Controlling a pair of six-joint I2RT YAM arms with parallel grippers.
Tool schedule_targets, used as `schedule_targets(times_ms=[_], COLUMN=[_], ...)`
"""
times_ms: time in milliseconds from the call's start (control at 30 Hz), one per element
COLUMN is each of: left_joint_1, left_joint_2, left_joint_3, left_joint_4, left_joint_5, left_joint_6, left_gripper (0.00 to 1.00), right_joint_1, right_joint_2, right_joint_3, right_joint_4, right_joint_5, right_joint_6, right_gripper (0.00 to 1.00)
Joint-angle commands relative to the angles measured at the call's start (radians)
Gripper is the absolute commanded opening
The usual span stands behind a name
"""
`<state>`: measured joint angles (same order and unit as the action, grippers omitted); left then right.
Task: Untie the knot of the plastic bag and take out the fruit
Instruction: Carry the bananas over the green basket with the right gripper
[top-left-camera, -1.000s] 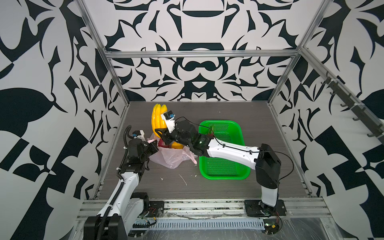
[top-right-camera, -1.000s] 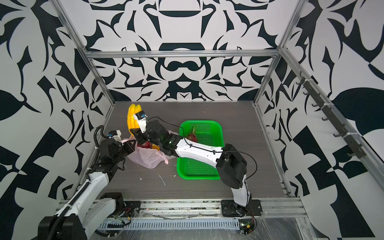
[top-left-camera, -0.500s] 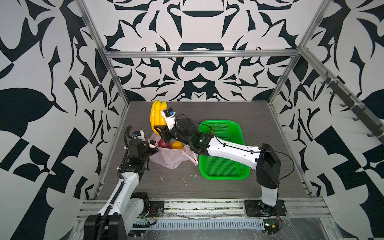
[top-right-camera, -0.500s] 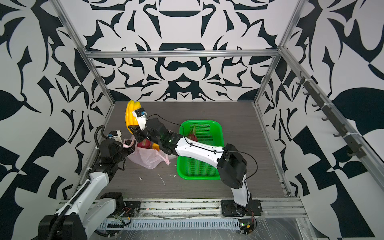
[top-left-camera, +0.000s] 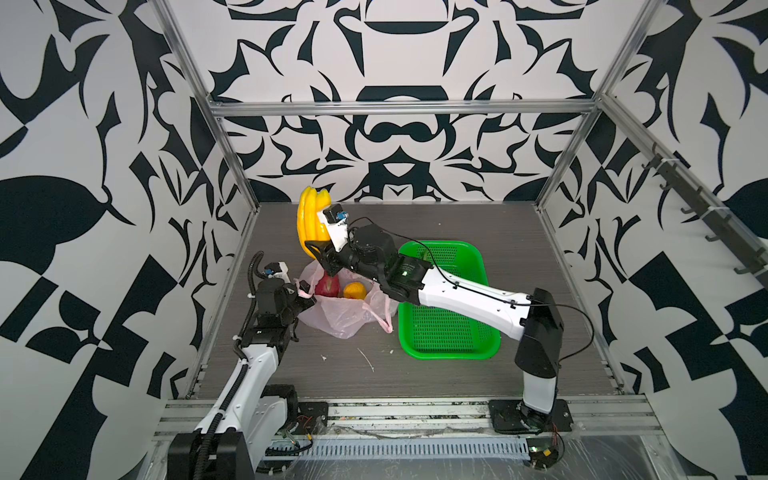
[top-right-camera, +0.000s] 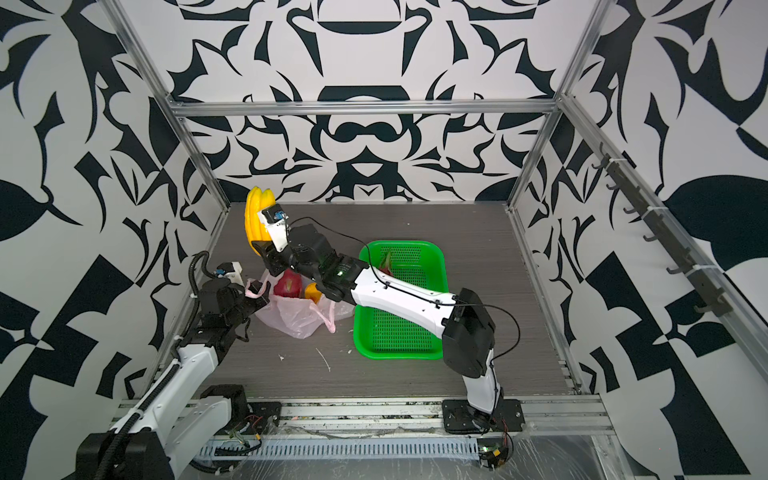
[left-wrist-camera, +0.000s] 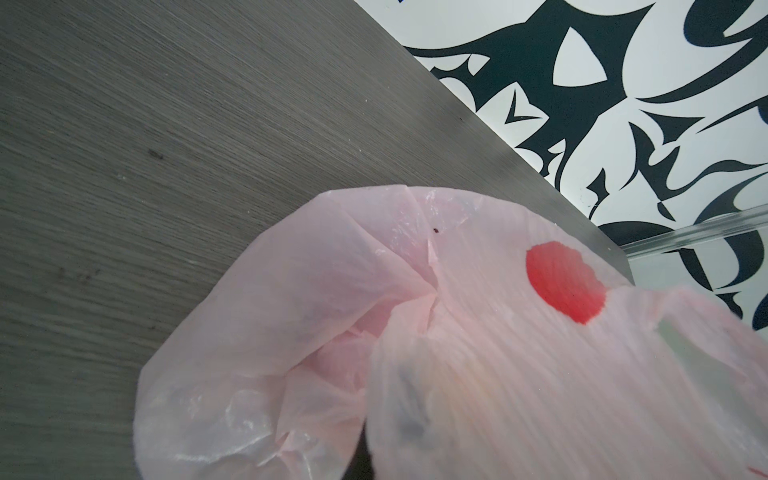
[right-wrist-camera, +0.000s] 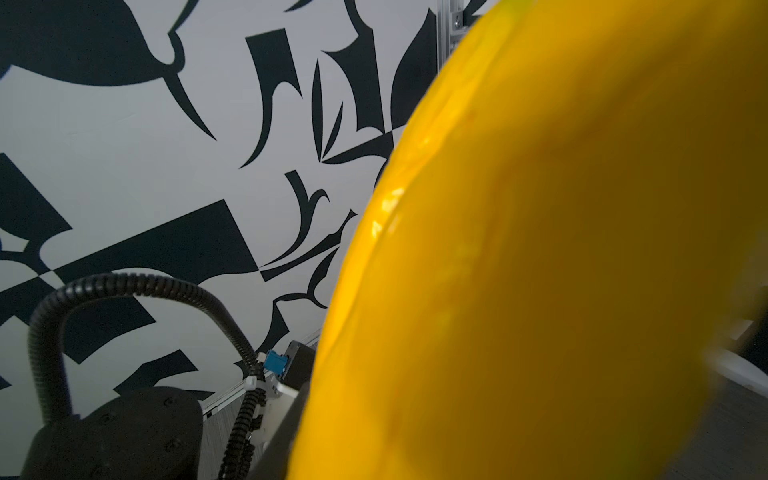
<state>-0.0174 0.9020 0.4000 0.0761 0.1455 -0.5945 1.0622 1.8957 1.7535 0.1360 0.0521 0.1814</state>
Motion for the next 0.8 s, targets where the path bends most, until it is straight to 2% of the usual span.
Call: schedule_targets(times_ms=[0,200,767], left_joint_1=[0.002,0.002,0.002], left_joint_2=[-0.021,-0.044,-0.089], left_joint_3=[0.019,0.021,0.071], left_joint_4=[-0.017,-0.034,-0.126], left_joint_5=[-0.014,-0.017,-0.006], left_joint_6=[0.017,0.026,0.052], left_gripper=[0.0,0.0,0.0], right_joint_1=[0.001,-0.019,-0.051], right_joint_2=[-0.091,-0.167,-0.523], right_joint_3=[0.057,-0.008,-0.408], right_joint_4=[-0.01,-0.077,-0.319], right_joint_5=[0.051,0.132,0.495], right_joint_6=[-0.051,-0.098,-0.19], right_gripper=[0.19,0.18,0.18])
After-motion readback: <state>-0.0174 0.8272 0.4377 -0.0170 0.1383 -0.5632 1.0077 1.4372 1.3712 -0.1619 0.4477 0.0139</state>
